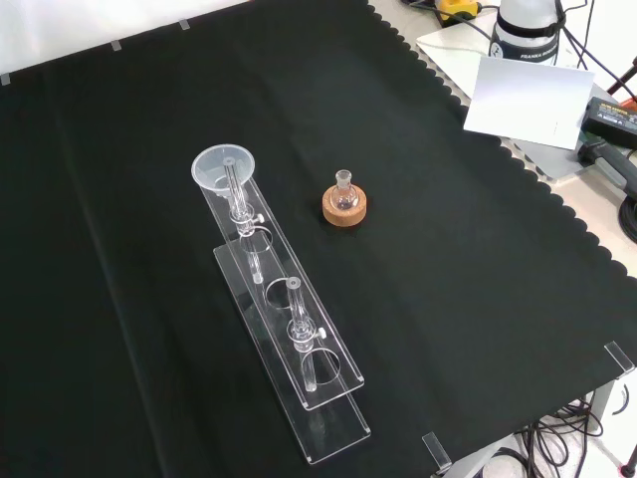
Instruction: Pick up the funnel from the transparent funnel stand.
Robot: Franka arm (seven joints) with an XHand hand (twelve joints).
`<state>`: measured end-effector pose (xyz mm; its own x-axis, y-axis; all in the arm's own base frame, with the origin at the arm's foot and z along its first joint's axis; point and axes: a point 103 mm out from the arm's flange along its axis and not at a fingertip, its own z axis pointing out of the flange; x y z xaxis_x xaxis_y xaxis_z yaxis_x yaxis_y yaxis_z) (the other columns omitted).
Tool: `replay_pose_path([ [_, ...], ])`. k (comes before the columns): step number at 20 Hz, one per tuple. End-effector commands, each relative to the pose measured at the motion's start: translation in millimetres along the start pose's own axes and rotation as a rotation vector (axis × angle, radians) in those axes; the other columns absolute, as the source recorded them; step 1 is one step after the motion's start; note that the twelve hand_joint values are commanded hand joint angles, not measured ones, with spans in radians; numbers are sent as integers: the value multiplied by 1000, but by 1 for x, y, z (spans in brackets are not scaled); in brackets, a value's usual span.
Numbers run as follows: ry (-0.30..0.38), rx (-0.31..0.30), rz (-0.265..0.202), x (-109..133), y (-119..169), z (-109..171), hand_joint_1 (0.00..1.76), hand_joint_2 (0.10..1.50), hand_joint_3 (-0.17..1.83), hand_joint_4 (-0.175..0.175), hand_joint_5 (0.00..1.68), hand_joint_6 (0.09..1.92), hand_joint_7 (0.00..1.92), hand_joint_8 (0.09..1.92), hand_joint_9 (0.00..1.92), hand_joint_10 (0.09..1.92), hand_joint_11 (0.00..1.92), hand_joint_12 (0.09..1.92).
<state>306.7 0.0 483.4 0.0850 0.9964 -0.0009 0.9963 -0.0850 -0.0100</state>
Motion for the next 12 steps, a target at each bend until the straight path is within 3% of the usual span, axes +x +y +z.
replay_pose_path([
  [1, -8, -13, 4, 0, 1, 1, 2, 1072, 584, 57, 98, 122, 14, 335, 139, 604, 90, 1241],
  [6, -23, -19, 23, 10, 0, 0, 0, 1140, 453, 58, 128, 87, 0, 354, 140, 586, 39, 1330],
  [12, -13, -1, 41, 0, 13, 7, 0, 1144, 443, 58, 135, 87, 3, 361, 142, 585, 36, 1331],
])
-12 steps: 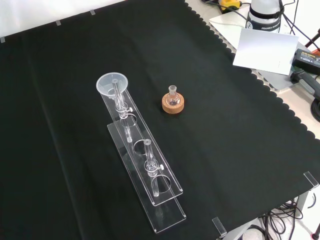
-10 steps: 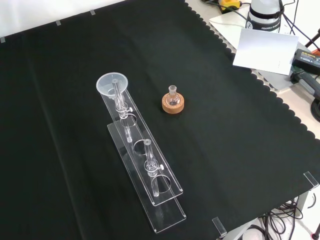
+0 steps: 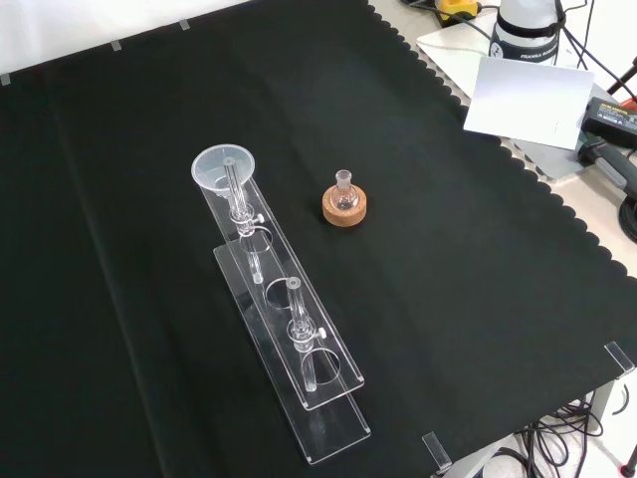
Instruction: Pick up the funnel from the transparent funnel stand.
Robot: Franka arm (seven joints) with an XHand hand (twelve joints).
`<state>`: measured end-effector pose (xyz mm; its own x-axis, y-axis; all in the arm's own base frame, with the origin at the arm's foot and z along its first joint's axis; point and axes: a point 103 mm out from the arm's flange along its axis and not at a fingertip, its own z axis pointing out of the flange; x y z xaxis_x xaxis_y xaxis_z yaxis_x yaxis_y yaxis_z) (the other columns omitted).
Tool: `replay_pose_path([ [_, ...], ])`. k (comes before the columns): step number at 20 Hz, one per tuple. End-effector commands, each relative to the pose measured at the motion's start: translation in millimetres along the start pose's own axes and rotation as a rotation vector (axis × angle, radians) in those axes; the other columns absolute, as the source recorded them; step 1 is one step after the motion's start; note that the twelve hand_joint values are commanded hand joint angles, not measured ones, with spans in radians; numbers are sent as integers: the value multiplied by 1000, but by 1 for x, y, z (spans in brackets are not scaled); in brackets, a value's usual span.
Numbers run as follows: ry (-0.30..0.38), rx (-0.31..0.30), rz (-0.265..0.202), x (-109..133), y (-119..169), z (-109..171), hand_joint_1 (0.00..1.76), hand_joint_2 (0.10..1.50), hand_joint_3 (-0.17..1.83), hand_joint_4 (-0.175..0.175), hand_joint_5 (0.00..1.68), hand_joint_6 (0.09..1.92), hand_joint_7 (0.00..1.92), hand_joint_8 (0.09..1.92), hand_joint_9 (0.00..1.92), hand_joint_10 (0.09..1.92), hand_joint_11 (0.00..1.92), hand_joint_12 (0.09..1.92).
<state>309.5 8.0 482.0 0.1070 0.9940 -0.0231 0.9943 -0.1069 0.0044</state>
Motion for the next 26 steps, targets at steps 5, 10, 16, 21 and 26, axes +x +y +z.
replay_pose_path([
  [5, 13, 14, 35, -5, 23, 6, 0, 1146, 436, 58, 140, 87, 12, 370, 147, 587, 33, 1333],
  [10, 6, 23, 34, -2, 42, 10, 0, 1149, 427, 57, 145, 87, 22, 380, 153, 588, 34, 1336],
  [16, -6, 72, 2, 1, 83, 32, 0, 1151, 413, 56, 151, 87, 29, 391, 157, 590, 38, 1342],
  [21, -43, 110, -37, 12, 121, 58, 8, 1156, 396, 54, 154, 87, 30, 402, 160, 590, 41, 1345],
  [26, -64, 121, -75, 23, 146, 71, 23, 1158, 381, 53, 155, 87, 28, 410, 160, 591, 41, 1346],
])
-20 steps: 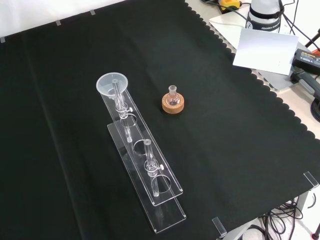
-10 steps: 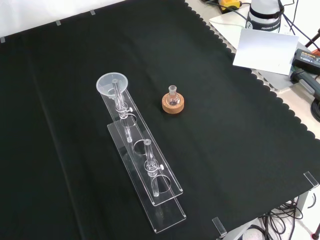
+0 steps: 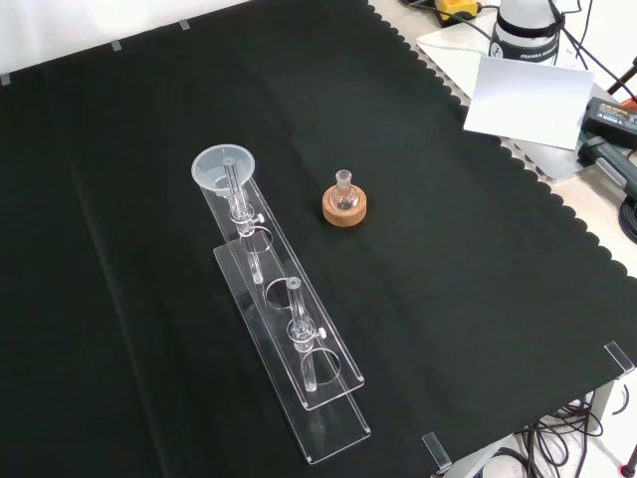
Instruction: Pick up the funnel from the transparent funnel stand.
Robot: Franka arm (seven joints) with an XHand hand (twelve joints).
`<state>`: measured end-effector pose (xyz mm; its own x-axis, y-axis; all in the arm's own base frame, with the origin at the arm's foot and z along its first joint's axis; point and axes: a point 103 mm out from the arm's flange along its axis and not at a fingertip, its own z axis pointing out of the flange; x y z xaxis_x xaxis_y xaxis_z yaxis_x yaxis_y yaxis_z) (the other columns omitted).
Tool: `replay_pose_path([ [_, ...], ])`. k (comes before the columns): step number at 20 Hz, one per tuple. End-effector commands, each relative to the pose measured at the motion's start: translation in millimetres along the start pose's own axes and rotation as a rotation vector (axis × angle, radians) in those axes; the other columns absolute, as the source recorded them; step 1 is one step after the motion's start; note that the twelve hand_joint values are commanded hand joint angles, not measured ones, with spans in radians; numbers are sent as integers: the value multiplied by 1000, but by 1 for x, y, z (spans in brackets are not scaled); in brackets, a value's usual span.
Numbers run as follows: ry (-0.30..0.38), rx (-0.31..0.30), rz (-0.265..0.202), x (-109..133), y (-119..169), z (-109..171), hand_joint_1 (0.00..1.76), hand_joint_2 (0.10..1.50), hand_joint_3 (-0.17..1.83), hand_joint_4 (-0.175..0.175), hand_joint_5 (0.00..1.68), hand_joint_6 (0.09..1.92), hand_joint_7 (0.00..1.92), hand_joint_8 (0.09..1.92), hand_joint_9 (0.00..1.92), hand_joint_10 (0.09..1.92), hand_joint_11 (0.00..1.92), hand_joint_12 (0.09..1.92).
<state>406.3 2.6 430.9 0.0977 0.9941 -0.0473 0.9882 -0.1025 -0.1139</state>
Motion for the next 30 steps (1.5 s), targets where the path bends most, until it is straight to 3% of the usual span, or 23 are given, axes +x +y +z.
replay_pose_path([
  [1, -52, 5, -64, 19, 52, 14, 25, 1158, 379, 53, 155, 87, 27, 411, 160, 591, 41, 1346],
  [3, -31, -3, -67, 23, 53, 17, 32, 1158, 373, 52, 155, 87, 26, 415, 159, 591, 41, 1347],
  [4, -38, 27, -62, 27, 55, 19, 34, 1158, 371, 52, 155, 87, 26, 416, 159, 591, 41, 1347],
  [7, -11, 36, -80, 39, 60, 26, 40, 1157, 365, 51, 157, 87, 31, 422, 162, 593, 40, 1348],
  [14, -18, 63, -128, 69, 80, 38, 104, 1115, 334, 47, 160, 87, 44, 438, 176, 599, 37, 1351],
  [19, -105, 109, -137, 78, 94, 48, 300, 993, 280, 40, 162, 87, 84, 464, 216, 618, 23, 1361],
  [22, -120, 157, -145, 83, 105, 55, 411, 931, 255, 41, 152, 87, 100, 478, 225, 628, 28, 1381],
  [25, -146, 218, -164, 91, 115, 62, 458, 883, 246, 44, 143, 87, 89, 495, 218, 647, 32, 1415],
  [30, -165, 258, -181, 104, 125, 73, 481, 809, 245, 49, 95, 87, 11, 531, 158, 710, 77, 1471],
])
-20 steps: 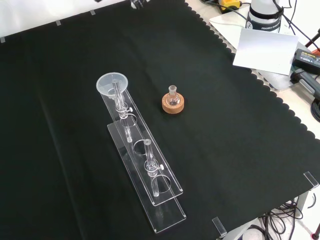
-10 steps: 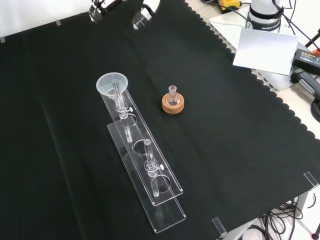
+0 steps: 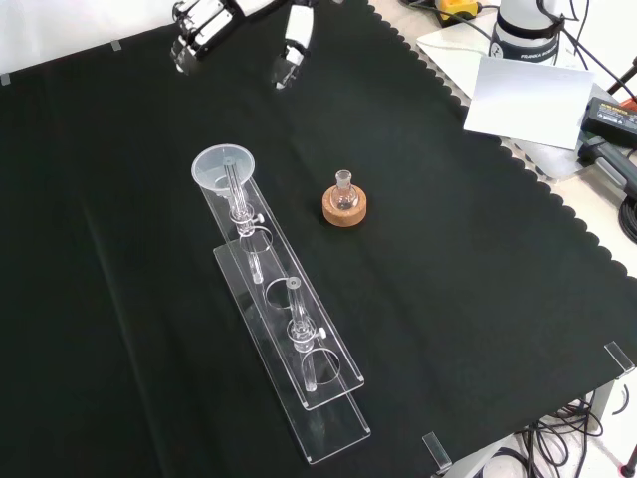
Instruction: Pick up the funnel from the transparent funnel stand.
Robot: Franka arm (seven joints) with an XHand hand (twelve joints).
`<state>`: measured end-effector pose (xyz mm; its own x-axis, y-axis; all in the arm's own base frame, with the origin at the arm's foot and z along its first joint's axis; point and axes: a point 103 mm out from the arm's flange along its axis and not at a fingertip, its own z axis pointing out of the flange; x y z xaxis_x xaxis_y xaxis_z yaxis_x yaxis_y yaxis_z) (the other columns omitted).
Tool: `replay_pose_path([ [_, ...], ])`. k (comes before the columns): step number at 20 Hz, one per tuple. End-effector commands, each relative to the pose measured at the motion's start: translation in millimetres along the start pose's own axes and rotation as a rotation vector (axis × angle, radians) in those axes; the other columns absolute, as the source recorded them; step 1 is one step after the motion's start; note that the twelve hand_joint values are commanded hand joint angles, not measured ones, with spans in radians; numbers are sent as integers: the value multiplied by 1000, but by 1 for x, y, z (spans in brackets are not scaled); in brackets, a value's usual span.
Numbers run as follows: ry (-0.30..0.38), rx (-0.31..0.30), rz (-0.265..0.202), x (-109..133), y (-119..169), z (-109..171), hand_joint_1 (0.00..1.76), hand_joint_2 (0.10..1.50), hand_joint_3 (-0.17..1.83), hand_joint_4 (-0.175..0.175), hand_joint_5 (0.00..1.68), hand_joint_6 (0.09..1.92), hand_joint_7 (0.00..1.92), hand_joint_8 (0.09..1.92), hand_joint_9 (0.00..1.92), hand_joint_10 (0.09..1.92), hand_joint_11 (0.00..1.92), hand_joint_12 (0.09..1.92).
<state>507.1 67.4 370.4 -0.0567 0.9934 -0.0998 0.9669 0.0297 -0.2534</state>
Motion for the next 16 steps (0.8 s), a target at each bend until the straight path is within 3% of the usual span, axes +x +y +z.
replay_pose_path([
  [1, -81, 139, -42, 27, 34, 23, 488, 801, 244, 50, 90, 87, 5, 531, 151, 715, 93, 1483],
  [8, -94, 164, -64, 43, 48, 33, 526, 771, 249, 52, 75, 87, 0, 484, 84, 771, 142, 1528],
  [16, -109, 205, -64, 40, 60, 47, 615, 740, 251, 48, 73, 87, 0, 461, 71, 821, 213, 1538],
])
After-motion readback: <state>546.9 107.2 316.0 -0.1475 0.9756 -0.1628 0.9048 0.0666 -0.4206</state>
